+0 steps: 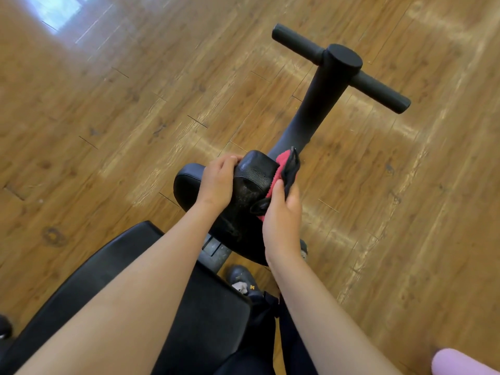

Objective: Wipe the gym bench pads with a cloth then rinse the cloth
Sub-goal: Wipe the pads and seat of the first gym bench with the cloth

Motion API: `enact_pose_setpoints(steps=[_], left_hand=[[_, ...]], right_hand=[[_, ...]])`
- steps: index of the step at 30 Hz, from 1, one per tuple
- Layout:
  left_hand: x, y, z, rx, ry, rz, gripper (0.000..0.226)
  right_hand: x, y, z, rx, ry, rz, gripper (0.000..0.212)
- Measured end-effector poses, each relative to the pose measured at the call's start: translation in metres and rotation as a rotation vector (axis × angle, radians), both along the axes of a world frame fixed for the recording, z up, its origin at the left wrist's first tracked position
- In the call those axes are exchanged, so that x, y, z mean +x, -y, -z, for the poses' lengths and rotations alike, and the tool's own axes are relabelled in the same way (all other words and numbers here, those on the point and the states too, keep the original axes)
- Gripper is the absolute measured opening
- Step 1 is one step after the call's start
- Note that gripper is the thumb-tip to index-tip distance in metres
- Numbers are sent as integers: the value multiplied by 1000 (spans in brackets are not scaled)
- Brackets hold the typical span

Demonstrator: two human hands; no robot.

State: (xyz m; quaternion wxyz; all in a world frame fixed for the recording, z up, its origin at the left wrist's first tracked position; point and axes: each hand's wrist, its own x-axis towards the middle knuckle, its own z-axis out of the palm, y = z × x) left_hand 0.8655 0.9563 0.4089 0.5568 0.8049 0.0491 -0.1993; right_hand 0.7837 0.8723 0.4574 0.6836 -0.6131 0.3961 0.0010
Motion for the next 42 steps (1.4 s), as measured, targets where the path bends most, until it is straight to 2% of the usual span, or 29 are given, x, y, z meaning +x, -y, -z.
enact_pose_setpoints(steps=[2, 7, 9, 13, 16, 19, 22, 24, 27, 29, 32, 36, 39, 42], left_hand=[[-1, -2, -7, -55, -57, -38, 35], [-21, -9, -38, -330, -115, -353, 30], [-30, -12, -50, -356, -70, -366, 36], [-33, -10, -68, -280, 124, -311, 36], [-28, -5, -69, -318, 123, -325, 32], [-25, 6, -67, -389, 15, -324, 34], [-21, 17, -64, -442, -38, -329, 35], [-17, 21, -61, -288, -4, -228, 35], [-16, 17, -55, 92, 133, 10, 31], [-17, 13, -53, 173, 199, 57, 29], [-22, 5, -53, 157, 232, 18, 20], [-38, 1, -48, 4, 58, -200, 13], [-41, 4, -50, 12, -2, -295, 15], [-50, 16, -57, 17, 61, -300, 27]], right_hand=[[-2, 6, -3, -131, 80, -132, 46], [19, 39, -7, -466, 163, -573, 45], [32, 48, -11, -596, 181, -756, 46], [60, 46, -26, -827, 255, -1151, 42], [75, 32, -30, -888, 336, -1384, 39], [84, 41, -31, -728, 324, -1421, 37], [83, 66, -38, -405, 244, -1356, 64], [77, 78, -40, -316, 261, -1241, 69], [63, 85, -38, -401, 247, -1144, 57], [54, 85, -36, -458, 234, -1170, 54], [52, 76, -33, -547, 232, -1233, 51], [80, 54, -27, -650, 229, -1414, 36], [102, 49, -34, -600, 149, -1531, 26], [110, 65, -41, -503, 123, -1593, 28]])
